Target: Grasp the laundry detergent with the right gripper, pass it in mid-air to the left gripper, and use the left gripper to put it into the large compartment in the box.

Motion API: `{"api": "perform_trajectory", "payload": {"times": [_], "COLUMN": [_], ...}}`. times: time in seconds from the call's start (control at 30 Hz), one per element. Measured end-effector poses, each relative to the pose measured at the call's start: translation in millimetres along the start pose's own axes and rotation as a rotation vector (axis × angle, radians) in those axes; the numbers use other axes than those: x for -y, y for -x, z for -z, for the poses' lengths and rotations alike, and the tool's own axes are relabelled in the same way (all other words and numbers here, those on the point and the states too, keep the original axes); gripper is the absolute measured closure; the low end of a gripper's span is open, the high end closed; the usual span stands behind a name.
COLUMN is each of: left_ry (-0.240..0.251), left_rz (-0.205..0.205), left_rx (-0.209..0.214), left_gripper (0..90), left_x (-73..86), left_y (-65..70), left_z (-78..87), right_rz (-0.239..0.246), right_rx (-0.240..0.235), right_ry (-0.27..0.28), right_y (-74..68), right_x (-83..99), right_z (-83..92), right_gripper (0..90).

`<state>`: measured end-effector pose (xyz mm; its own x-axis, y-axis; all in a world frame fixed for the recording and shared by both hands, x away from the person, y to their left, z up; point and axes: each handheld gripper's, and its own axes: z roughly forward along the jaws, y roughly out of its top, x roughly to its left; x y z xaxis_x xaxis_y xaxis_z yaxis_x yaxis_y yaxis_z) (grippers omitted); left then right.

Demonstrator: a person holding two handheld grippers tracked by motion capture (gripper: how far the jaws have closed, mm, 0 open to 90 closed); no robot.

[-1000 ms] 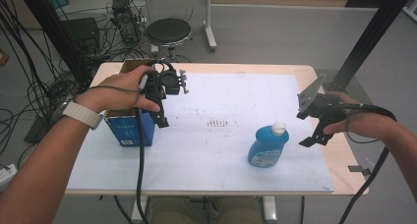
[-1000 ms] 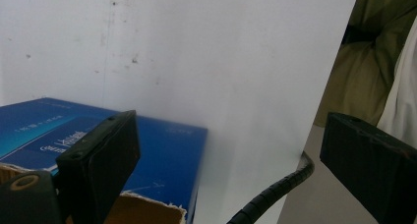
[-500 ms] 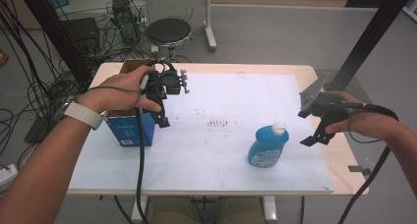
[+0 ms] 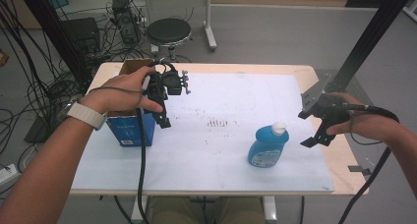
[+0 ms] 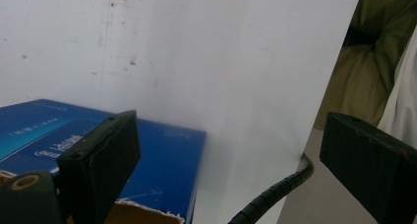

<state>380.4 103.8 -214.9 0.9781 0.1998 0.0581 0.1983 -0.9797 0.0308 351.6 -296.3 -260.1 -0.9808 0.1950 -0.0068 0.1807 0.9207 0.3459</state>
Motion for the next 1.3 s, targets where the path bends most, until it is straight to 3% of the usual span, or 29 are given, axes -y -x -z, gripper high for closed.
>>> {"api": "perform_trajectory", "payload": {"times": [0.43,1.3], "left_ry": [0.003,0.017], "left_rz": [0.000,0.006], "left_rx": [0.002,0.006], "left_gripper": [8.9,8.9], "left_x": [1.4,0.2], "left_y": [-1.0,-2.6], "left_z": [-2.5,-8.2], "right_rz": [0.013,0.037], "right_rx": [0.000,-0.019], "right_ry": [-0.002,0.056], "right_y": [-0.1,-6.2], "right_x": [-2.5,0.7], "right_z": [-1.5,-11.0], "right_gripper": [6.5,6.1]}}
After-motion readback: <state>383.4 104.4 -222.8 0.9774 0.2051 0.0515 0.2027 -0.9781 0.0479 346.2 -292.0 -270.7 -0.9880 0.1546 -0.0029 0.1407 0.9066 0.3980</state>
